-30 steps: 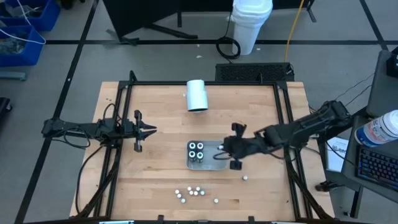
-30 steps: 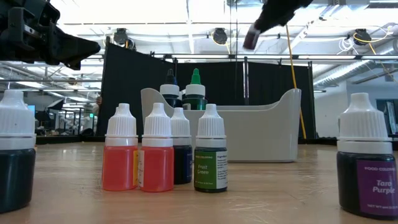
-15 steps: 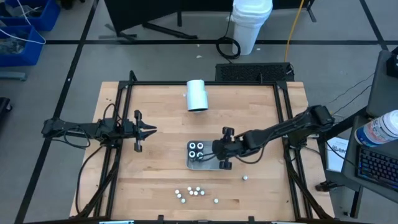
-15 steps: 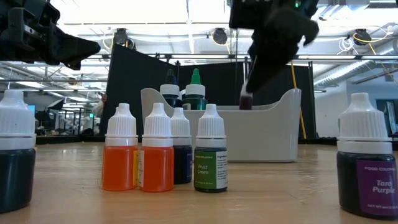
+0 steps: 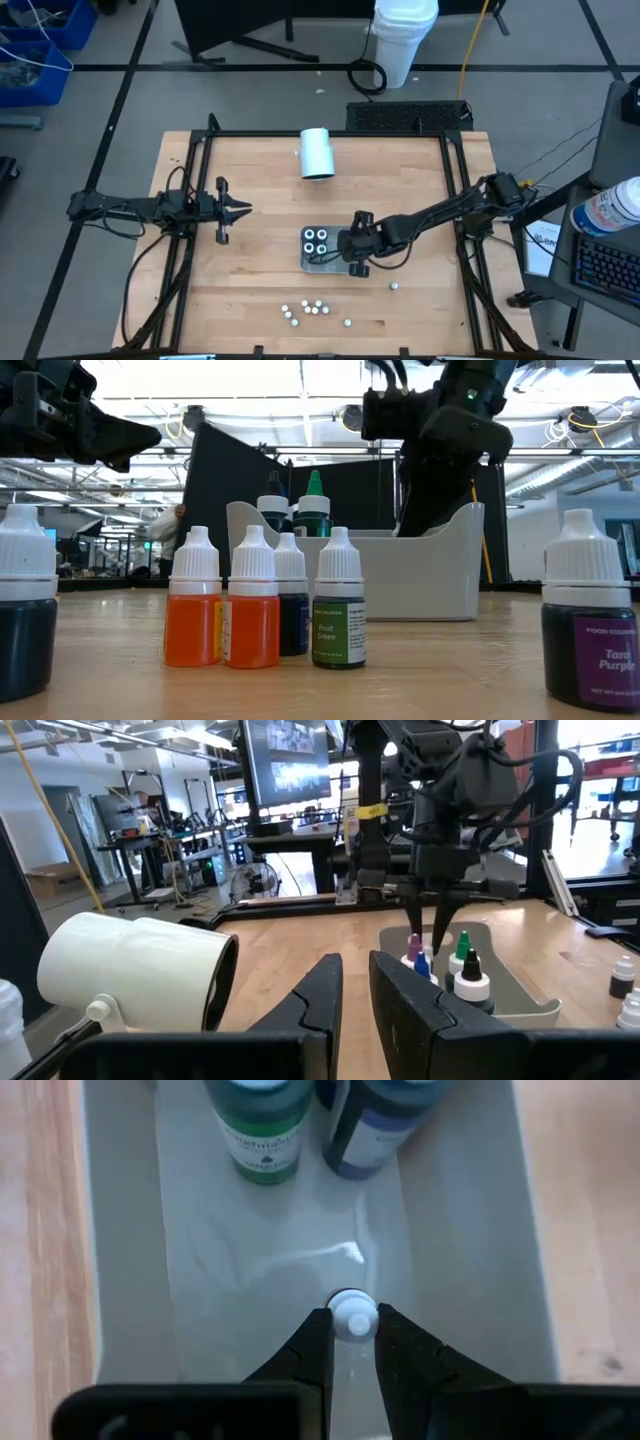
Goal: Pick & Place food coloring
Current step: Put the small purple food coloring bottle into the gray bin
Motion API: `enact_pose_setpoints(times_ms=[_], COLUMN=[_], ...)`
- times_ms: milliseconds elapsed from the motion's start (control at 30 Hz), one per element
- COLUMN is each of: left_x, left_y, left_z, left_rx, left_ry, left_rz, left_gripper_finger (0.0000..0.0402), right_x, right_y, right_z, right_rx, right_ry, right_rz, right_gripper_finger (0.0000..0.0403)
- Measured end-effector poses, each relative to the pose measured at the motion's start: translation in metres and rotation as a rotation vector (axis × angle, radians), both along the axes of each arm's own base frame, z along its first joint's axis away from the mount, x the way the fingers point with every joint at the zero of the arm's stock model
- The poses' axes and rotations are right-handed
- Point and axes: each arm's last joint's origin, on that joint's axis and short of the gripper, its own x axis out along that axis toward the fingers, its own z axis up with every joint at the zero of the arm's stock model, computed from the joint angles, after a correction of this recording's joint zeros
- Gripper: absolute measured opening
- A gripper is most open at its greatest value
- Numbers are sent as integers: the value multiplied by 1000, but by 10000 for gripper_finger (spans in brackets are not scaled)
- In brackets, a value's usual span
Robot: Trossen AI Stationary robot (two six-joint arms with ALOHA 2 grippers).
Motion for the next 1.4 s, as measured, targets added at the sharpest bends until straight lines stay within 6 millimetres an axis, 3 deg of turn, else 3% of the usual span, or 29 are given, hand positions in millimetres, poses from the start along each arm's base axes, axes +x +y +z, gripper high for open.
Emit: enact_pose_setpoints(times_ms=[1000, 1400], left_x=[0, 0], left_y=[0, 0], left_z=[0, 0], left_rx=[0, 5], left_ry=[-3, -2], left_rz=[7, 8], left_gripper_finger=[63, 63], right_x=[4, 12], right_y=[-5, -7], right_z=[-8, 18], right_rx=[41, 50], right_ry=[2, 15], right_rz=[-58, -99], right_gripper_finger=[45, 45])
